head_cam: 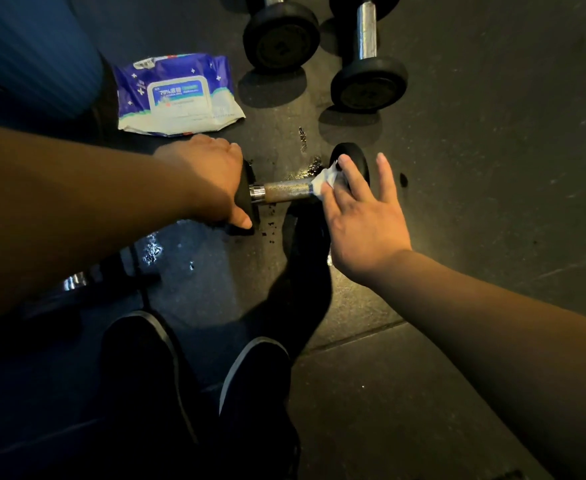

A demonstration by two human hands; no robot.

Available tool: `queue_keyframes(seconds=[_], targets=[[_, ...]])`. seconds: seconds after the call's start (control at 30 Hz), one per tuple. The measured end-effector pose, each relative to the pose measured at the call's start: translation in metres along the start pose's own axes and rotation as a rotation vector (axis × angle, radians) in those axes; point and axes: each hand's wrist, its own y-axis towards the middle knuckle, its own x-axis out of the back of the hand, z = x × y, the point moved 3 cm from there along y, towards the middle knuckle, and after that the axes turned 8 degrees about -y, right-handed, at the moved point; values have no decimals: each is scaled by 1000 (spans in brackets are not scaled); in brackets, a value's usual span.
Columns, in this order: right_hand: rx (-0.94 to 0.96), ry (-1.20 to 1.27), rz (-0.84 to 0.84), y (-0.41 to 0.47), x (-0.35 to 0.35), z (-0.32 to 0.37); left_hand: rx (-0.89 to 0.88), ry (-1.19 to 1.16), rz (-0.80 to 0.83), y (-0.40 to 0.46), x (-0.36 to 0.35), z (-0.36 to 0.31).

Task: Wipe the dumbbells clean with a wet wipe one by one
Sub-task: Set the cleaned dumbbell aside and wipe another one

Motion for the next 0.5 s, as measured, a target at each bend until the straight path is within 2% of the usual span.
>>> queue_keyframes(seconds=[0.27,0.37,0.5], targets=[[-42,25,-35,17,1,-3,-105,23,-258,-14,8,4],[-58,20,-41,22,1,-4,-83,-48,-268,-17,6,7],[-63,14,-59,23,1,-3,-90,-14,-246,-14,0,8]])
